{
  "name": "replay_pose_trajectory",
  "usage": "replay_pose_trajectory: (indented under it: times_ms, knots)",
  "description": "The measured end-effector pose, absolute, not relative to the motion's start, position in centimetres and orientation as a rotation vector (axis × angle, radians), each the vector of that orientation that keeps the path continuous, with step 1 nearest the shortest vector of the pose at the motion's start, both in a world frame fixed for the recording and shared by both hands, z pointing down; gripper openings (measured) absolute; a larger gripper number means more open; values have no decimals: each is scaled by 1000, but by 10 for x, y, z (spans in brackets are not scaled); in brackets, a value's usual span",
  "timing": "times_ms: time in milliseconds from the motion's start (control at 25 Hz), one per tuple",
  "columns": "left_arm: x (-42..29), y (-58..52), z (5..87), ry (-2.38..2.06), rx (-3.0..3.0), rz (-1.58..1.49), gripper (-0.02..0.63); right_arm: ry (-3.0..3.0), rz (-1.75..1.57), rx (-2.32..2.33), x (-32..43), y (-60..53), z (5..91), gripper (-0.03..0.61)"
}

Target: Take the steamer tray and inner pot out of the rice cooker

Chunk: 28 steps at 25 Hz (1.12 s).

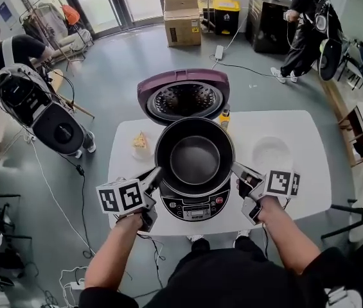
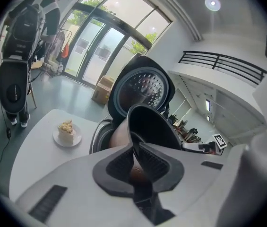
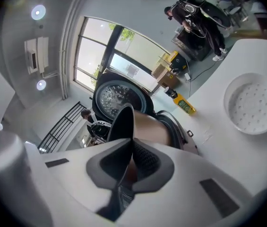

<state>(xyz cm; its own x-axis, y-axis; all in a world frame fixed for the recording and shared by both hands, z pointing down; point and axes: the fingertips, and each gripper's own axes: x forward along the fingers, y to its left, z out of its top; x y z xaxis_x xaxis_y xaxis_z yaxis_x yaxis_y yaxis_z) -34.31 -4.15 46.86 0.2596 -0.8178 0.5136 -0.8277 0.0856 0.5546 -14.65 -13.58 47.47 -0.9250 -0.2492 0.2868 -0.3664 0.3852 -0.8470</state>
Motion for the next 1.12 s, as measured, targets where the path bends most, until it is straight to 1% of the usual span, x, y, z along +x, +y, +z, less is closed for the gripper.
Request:
replay_pose_trajectory:
  times_ms: [240,520,840,1120]
  knots:
    - [-314,-42,421,-1566,1831,29,43,-2678,1579,565,-115,-126,428,12]
    - [-238,-52,388,-1561,1939,-3,43,-2794,1529,601,-39,-126,394,12]
    - [-124,-77,404,-1414,2009,20,48,-2730,1516,869,86,-139,409,12]
    - [-57,-84,445,-1312,1978,41,49,-2590,1564,1019,160,-137,451,12]
